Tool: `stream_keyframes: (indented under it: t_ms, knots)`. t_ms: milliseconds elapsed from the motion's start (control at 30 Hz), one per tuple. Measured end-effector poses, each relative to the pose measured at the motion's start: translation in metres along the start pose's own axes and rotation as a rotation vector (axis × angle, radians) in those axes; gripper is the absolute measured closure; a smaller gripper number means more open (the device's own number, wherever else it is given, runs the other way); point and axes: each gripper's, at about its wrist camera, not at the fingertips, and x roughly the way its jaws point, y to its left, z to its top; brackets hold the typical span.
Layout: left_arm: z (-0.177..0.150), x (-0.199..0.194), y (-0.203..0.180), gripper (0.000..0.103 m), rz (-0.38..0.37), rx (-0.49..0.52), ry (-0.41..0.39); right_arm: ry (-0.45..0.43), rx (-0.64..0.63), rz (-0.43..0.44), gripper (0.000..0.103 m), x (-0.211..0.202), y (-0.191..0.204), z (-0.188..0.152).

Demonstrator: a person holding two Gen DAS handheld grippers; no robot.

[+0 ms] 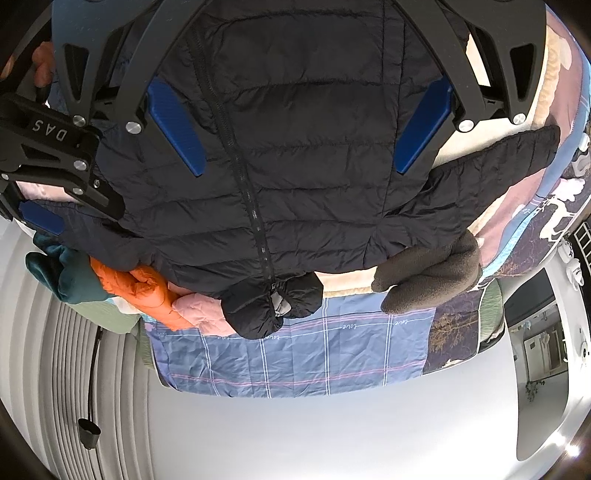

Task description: Fold large clothes

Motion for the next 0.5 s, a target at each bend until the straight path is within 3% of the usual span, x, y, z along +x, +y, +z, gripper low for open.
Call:
stream_keyframes:
  t_ms: [500]
  knots:
    - [0.0002, 0.0000, 0.0002, 0.001, 0.000, 0.000, 0.000, 0.006, -0.001, -0.003, 0.002, 0.0006, -0.0009, -0.0016]
